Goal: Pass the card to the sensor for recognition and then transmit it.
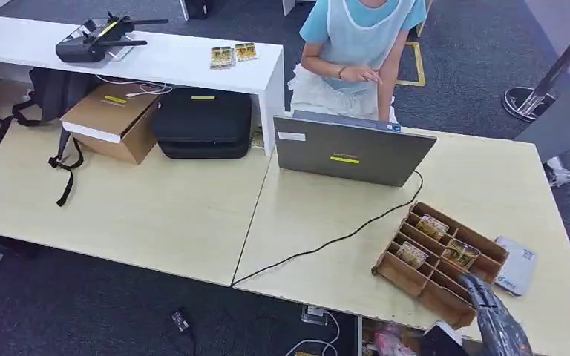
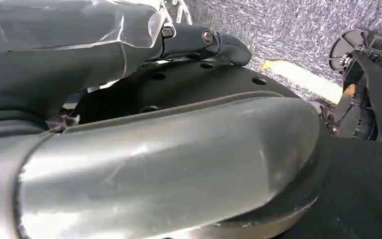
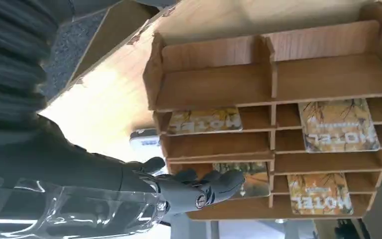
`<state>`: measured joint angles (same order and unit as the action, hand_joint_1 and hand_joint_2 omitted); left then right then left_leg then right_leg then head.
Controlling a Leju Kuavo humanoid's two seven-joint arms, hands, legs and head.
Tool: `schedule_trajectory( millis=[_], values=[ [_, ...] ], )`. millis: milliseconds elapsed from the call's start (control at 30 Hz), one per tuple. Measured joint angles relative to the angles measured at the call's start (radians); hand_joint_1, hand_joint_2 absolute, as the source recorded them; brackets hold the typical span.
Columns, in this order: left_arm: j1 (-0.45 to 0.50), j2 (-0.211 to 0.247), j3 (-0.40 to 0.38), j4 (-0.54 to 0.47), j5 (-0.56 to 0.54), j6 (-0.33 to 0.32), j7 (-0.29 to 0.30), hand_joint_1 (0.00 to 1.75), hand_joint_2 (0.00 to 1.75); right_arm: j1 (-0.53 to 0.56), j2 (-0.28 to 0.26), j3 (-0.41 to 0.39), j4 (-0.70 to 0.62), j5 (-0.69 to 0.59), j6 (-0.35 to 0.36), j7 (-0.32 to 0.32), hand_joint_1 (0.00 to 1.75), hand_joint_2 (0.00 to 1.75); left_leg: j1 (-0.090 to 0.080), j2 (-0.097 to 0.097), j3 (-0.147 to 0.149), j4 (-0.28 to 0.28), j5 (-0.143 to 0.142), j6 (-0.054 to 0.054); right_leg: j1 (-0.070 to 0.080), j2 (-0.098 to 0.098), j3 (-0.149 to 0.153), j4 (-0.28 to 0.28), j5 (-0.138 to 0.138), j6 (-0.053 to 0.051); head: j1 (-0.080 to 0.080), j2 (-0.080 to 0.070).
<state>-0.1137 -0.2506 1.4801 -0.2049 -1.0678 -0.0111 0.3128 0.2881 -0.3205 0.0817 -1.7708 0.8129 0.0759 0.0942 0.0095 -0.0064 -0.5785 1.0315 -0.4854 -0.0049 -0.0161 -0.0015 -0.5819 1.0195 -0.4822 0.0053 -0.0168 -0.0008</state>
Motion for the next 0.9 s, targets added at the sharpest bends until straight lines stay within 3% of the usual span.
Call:
schedule_trajectory(
  millis=[333, 400, 433, 467, 900],
  values=[
    [0.0, 0.0, 0.0, 0.0, 0.016, 0.002, 0.0, 0.0, 0.0, -0.06, -0.027, 0.051, 0.066, -0.01, -0.018, 0.013, 0.0, 1.75, 0.0, 0.0, 0.0, 0.0, 0.0, 0.0, 0.0, 0.0, 0.0, 0.0, 0.0, 0.0, 0.0, 0.0],
    [0.0, 0.0, 0.0, 0.0, 0.019, 0.002, 0.0, 0.0, 0.0, -0.069, -0.033, 0.059, 0.079, -0.005, -0.031, 0.018, 0.35, 1.75, 0.0, 0.0, 0.0, 0.0, 0.0, 0.0, 0.0, 0.0, 0.0, 0.0, 0.0, 0.0, 0.0, 0.0],
    [0.0, 0.0, 0.001, 0.0, 0.02, 0.002, 0.0, 0.0, 0.0, -0.073, -0.035, 0.063, 0.083, -0.001, -0.036, 0.021, 0.35, 1.75, 0.0, 0.0, 0.0, 0.0, 0.0, 0.0, 0.0, 0.0, 0.0, 0.0, 0.0, 0.0, 0.0, 0.0],
    [0.0, 0.0, 0.001, 0.0, 0.022, 0.002, 0.0, 0.0, 0.0, -0.077, -0.038, 0.066, 0.09, 0.001, -0.041, 0.023, 1.75, 1.75, 0.0, 0.0, 0.0, 0.0, 0.0, 0.0, 0.0, 0.0, 0.0, 0.0, 0.0, 0.0, 0.0, 0.0],
    [0.001, 0.0, 0.001, 0.0, 0.048, 0.005, 0.0, 0.0, 0.0, -0.095, -0.048, 0.083, 0.106, 0.02, -0.082, 0.033, 1.75, 1.75, 0.0, 0.0, 0.0, 0.0, 0.0, 0.0, 0.0, 0.0, 0.0, 0.0, 0.0, 0.0, 0.0, 0.0]
  ],
)
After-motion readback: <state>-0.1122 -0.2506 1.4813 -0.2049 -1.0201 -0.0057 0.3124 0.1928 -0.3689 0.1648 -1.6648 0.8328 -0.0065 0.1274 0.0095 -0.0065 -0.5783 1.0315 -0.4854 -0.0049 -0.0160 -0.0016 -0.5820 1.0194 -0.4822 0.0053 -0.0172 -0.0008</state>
